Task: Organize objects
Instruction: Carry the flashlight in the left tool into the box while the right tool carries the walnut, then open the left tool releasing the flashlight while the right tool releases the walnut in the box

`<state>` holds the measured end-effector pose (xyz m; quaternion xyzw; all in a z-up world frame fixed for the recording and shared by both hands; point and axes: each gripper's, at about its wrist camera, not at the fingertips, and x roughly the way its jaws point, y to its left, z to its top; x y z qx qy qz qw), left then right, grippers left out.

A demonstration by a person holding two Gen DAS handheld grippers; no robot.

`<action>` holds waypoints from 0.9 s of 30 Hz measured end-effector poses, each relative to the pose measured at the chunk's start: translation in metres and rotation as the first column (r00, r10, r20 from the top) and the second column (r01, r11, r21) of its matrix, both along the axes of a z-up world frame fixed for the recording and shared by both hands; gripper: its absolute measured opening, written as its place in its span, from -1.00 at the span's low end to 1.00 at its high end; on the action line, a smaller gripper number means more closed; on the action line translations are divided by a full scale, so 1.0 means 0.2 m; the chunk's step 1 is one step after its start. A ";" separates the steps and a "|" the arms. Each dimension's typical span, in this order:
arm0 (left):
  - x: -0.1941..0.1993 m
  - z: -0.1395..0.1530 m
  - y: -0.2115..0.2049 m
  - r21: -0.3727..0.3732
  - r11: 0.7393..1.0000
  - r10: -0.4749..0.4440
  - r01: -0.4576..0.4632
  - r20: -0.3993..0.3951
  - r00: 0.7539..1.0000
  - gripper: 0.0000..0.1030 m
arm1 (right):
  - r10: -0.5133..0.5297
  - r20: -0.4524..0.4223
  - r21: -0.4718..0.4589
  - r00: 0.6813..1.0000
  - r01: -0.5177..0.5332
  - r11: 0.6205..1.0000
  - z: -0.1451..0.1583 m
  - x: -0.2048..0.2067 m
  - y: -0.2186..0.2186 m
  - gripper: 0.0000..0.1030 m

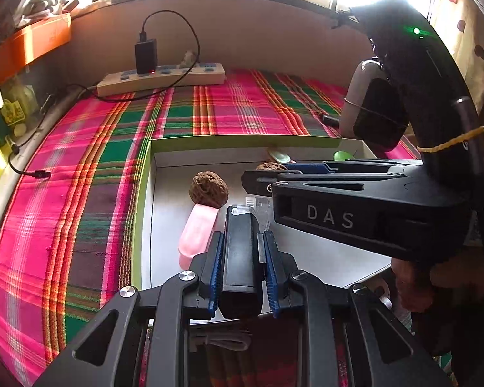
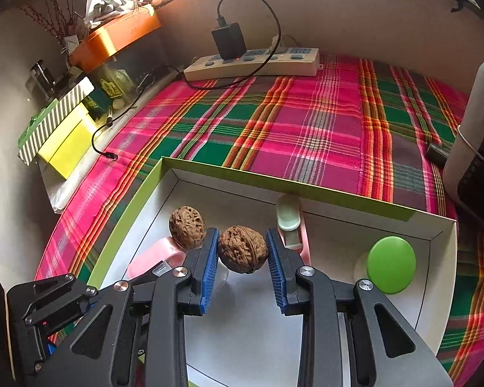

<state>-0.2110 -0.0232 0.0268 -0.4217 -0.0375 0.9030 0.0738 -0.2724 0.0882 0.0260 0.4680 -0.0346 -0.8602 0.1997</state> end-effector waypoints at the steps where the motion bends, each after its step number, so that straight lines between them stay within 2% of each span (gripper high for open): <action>1: 0.00 0.00 0.00 0.000 1.000 0.001 -0.001 0.002 1.000 -0.59 | 0.003 -0.004 0.008 1.000 -0.003 1.000 0.00 0.00 -0.01 -0.40; 13: -0.03 -0.06 0.04 -0.018 1.000 -0.008 0.008 0.023 1.000 -0.59 | 0.005 -0.042 0.086 0.999 -0.002 0.996 -0.01 -0.05 -0.06 -0.40; 27: -0.03 -0.06 0.04 -0.019 1.000 -0.008 0.008 0.017 1.000 -0.58 | 0.011 -0.050 0.111 0.999 -0.006 0.994 -0.01 -0.06 -0.07 -0.40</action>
